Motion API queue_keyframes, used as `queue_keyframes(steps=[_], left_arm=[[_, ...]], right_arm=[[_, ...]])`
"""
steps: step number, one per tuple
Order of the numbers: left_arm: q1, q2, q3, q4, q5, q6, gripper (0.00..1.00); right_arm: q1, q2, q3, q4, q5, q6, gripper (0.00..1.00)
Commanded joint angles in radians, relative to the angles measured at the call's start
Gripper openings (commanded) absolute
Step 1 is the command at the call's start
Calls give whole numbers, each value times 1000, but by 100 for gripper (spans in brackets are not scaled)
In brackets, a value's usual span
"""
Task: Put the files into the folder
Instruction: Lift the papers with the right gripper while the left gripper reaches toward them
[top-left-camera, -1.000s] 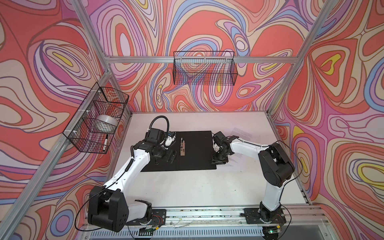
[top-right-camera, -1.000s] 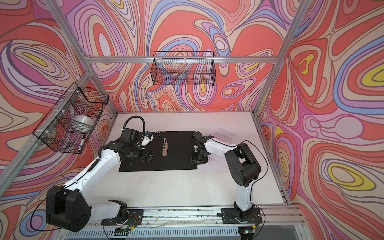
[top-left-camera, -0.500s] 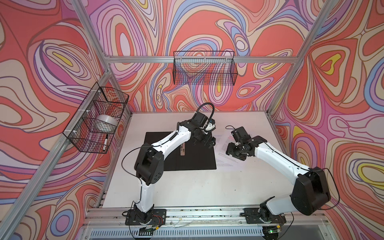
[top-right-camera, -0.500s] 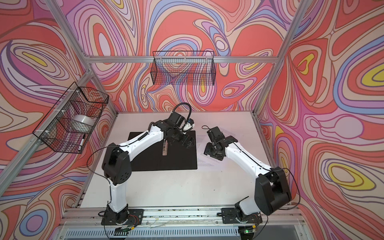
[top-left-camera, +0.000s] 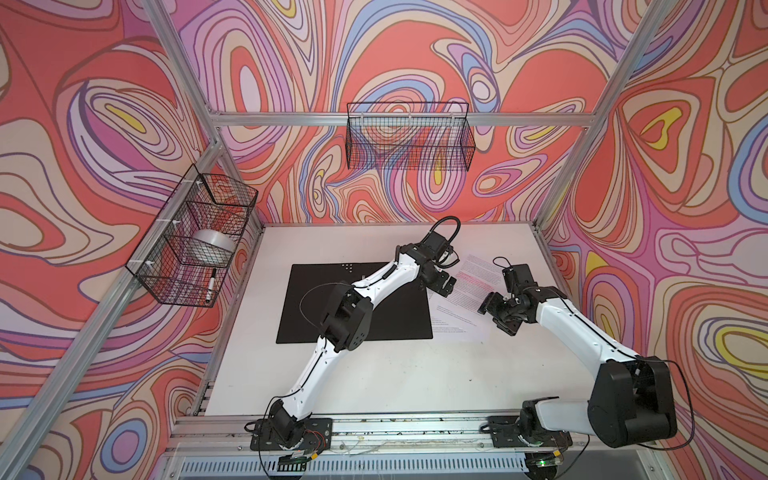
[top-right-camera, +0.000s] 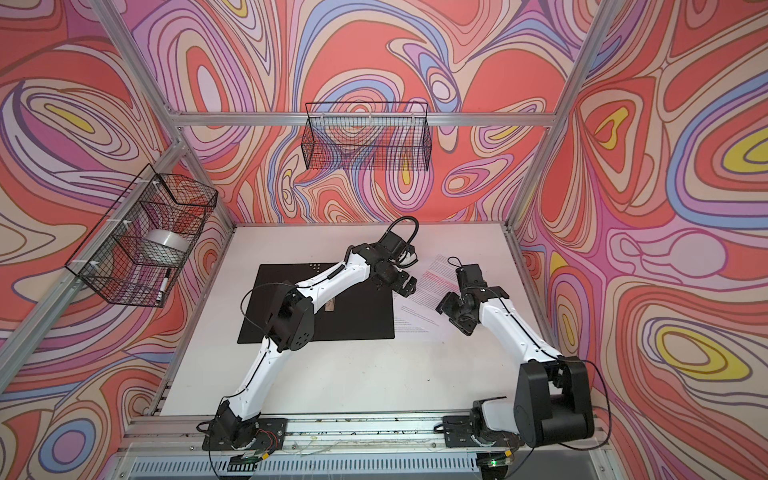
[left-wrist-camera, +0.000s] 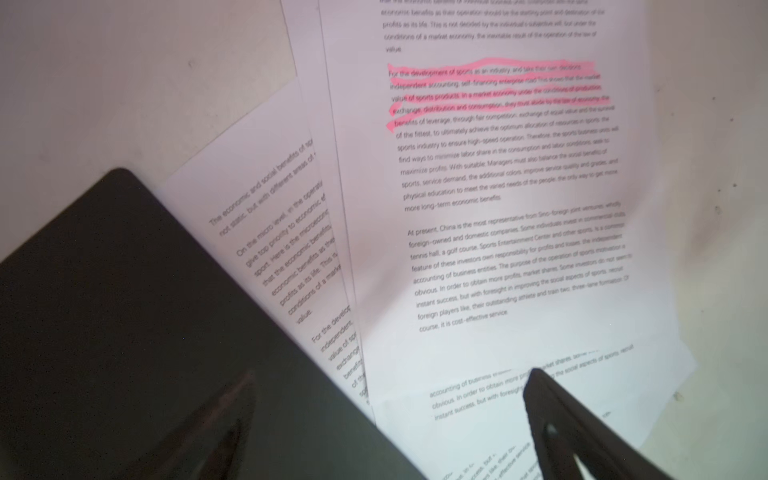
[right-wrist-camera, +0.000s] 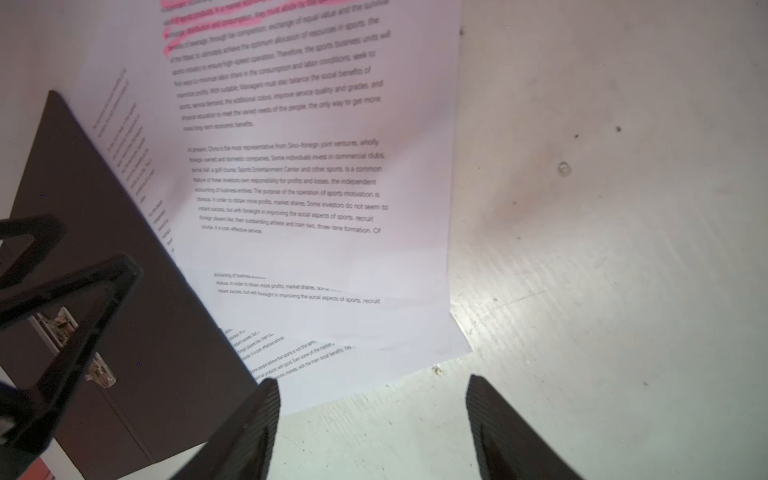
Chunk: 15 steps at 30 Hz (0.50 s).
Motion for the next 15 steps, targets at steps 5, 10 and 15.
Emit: queue_keyframes(steps=[5,10,15], left_arm=[[-14,88,89,-82,-14,-45,100],[-14,104,96,-88,14,-86,100],[-11,115,96,-98,39,-111,100]], right_arm=[[-65,51,-44,107,-87,-33,75],[-96,93,-33,119,-92,-64,75],[-112,125,-25,126,-89,-84,75]])
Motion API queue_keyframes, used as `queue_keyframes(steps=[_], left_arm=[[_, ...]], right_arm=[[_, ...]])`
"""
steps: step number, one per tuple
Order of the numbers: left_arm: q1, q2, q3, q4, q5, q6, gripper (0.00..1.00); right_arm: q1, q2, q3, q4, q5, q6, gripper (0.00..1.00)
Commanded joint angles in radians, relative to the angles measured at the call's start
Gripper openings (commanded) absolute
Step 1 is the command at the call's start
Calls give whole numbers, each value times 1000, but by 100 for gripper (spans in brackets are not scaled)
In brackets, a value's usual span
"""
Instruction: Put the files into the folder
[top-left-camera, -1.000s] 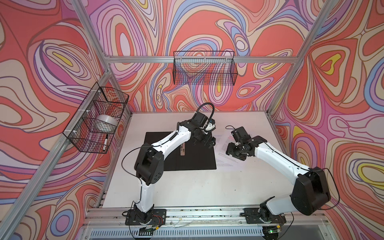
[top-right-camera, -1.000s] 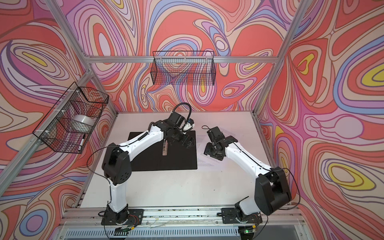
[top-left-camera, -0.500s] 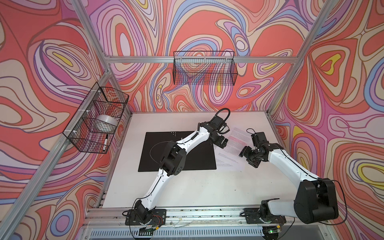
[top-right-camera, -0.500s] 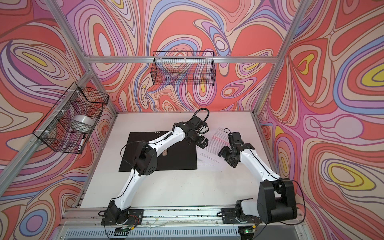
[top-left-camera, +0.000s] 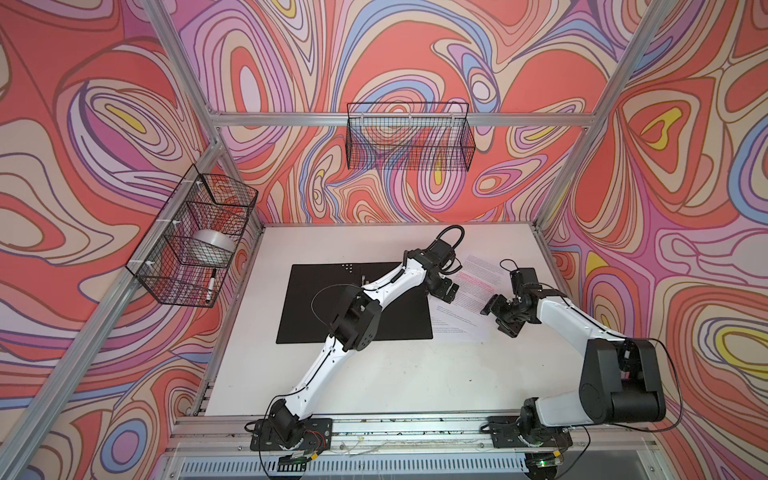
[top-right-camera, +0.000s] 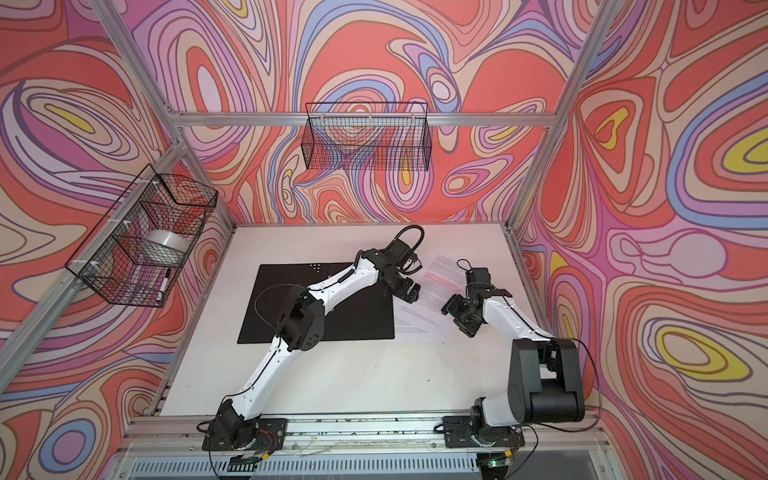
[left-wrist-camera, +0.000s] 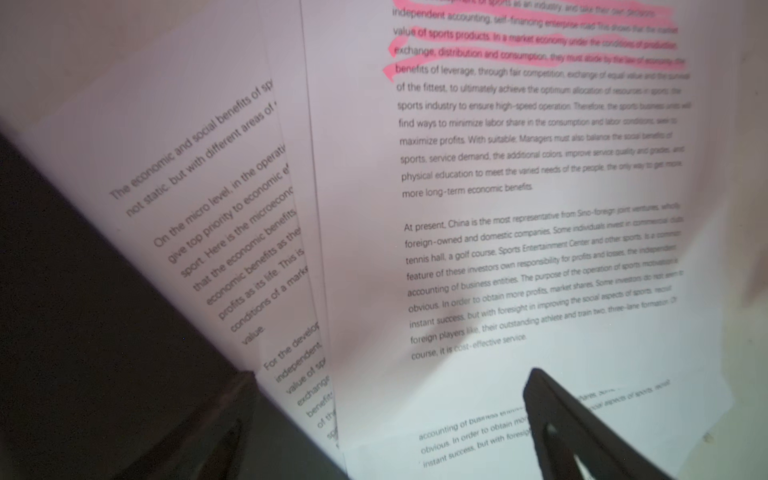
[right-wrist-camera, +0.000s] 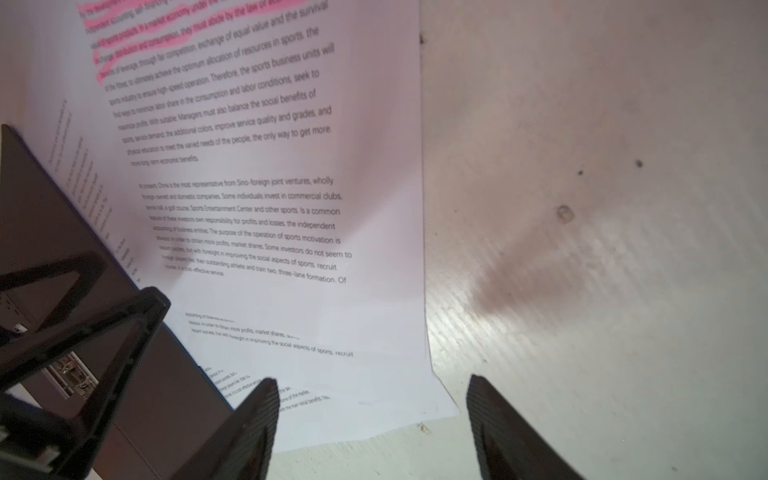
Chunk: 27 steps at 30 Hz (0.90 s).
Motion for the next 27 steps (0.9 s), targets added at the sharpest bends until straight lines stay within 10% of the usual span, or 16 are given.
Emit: queue_keyframes(steps=[1,27], left_arm=[[5,20,29,-41,44,-34,100],[4,24,7,-105,224,-79,100]], right_arm=[[-10,21,7,26,-2,-27,75],[-37,170,22,82,-12,-83,75]])
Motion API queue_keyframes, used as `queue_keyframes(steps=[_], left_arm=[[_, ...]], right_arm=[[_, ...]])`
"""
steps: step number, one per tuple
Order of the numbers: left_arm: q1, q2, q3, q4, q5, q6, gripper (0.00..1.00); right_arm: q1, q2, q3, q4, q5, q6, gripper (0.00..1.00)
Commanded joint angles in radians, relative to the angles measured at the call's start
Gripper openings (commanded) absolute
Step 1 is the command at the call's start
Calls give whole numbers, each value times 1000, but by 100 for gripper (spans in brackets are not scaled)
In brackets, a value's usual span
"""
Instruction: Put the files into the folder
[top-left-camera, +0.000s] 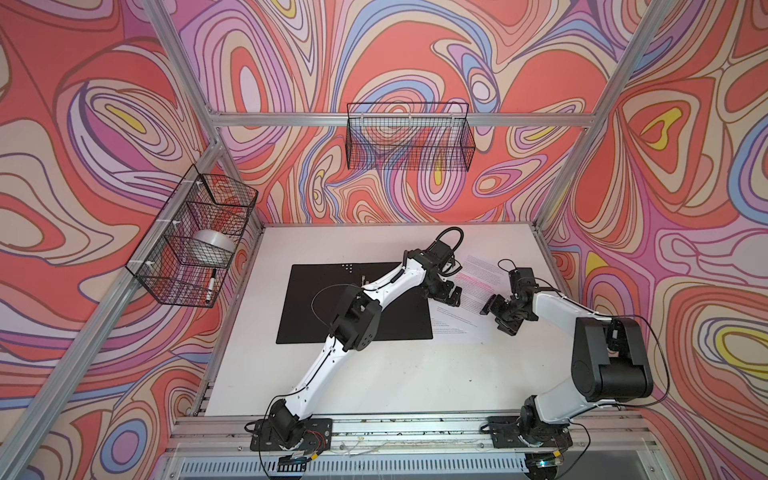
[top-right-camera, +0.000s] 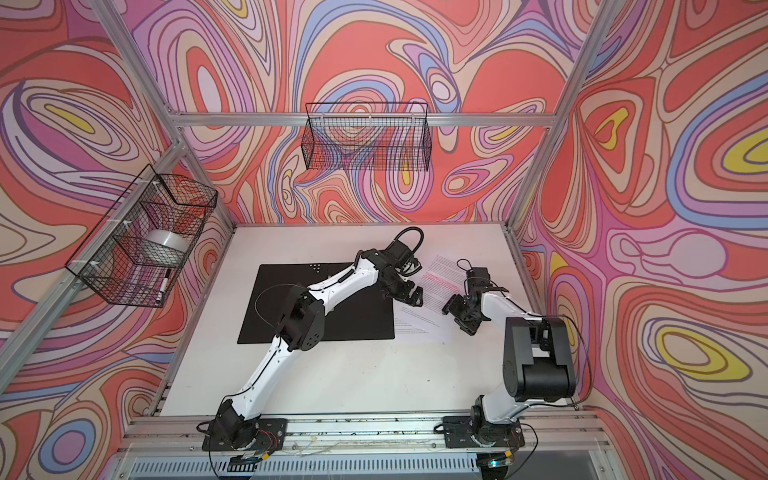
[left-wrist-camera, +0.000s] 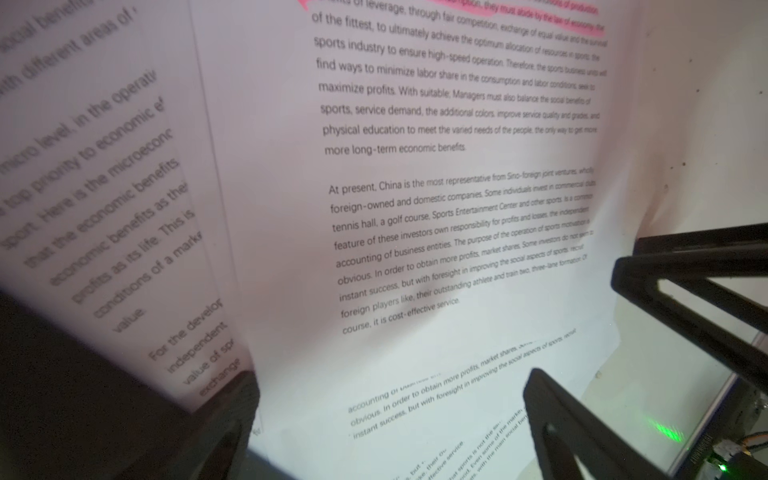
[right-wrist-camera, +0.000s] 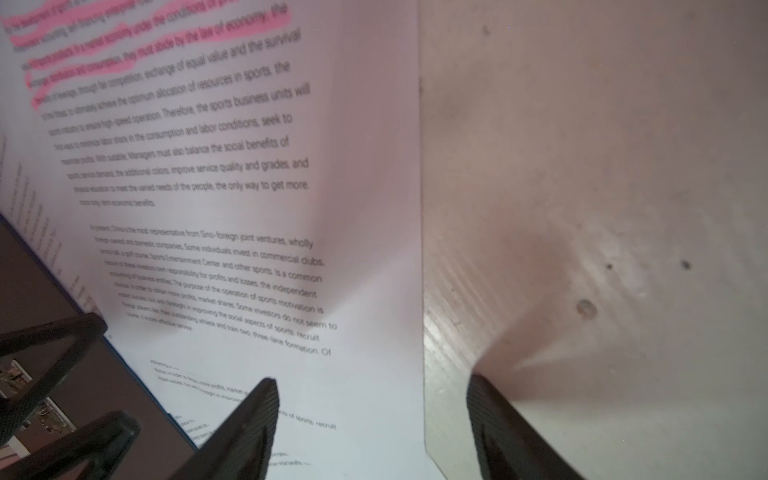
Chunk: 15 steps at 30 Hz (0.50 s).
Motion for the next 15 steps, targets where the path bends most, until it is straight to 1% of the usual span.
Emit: queue_keyframes(steps=[1,4,7,11,15], left_arm=[[0,11,-1,-63,31,-21,100],[-6,-45,-34,-31,-45,-15,100],[-7,-77,-17,-8,-107,3,100],[-7,-49,69,-31,-146,27,100],[-7,-21,90,-28,-153,38,100]], right_arm=[[-7,39,0,10,3,-18,75],[-7,30,0,3,19,-22,75],[-8,28,9,-7,28,-33,76],[-9,51,23,-19,28,-48,76],[-9,59,24,-13,28,-47,76]])
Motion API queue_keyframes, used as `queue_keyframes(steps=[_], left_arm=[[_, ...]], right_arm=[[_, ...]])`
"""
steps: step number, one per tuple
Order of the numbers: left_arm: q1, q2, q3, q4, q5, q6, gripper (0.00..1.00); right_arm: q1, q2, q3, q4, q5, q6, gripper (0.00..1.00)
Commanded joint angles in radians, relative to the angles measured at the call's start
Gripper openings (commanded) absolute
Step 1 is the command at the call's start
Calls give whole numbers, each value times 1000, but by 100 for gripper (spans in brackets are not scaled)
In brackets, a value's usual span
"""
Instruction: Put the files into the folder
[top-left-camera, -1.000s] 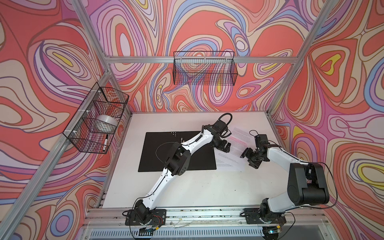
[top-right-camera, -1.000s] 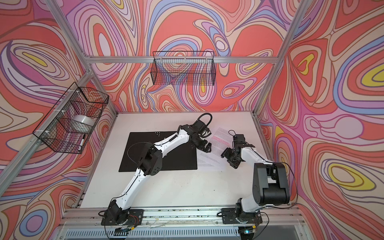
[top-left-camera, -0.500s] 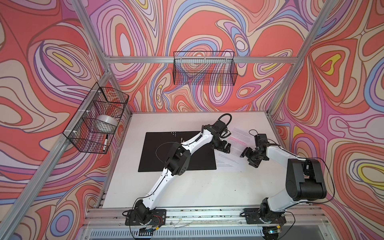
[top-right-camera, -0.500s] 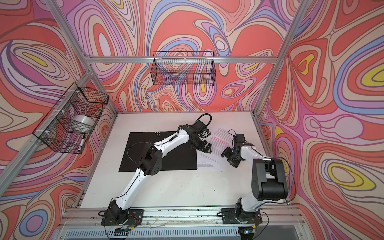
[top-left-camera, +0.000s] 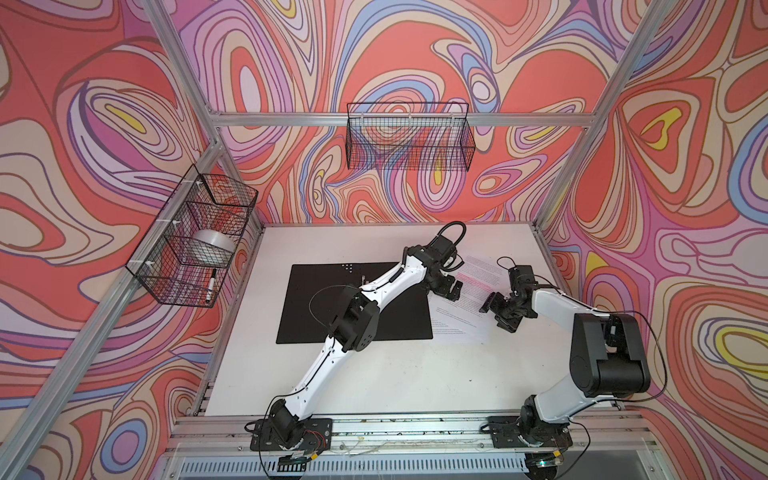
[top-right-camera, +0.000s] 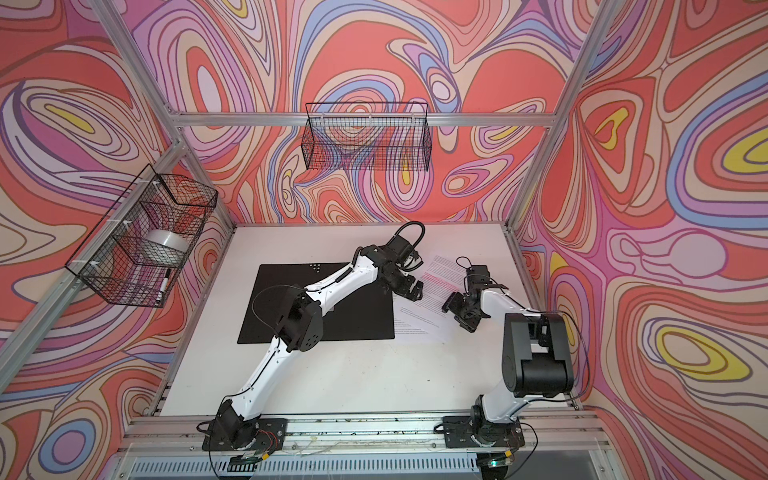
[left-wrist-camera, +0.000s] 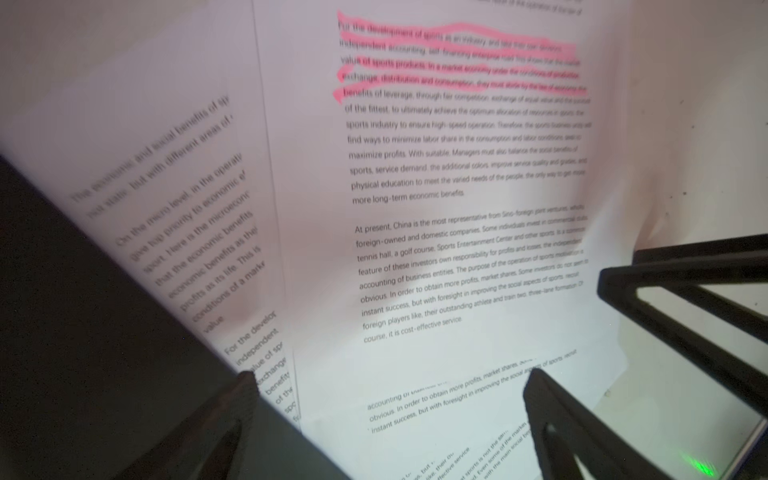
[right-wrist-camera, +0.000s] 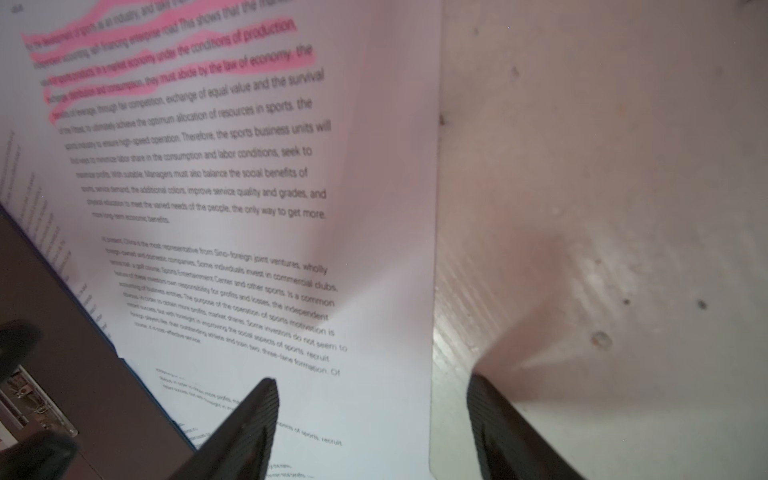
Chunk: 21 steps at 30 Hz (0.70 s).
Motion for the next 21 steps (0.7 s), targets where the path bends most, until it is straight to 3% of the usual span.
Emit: queue_keyframes(steps=[1,21], left_arm=[[-2,4,20,-15,-36,16,100],[-2,85,5,-28,53,-40,100]], right_arm=[[-7,36,-3,-13,28,-16,76],[-6,123,35,-10,-45,-41,76]])
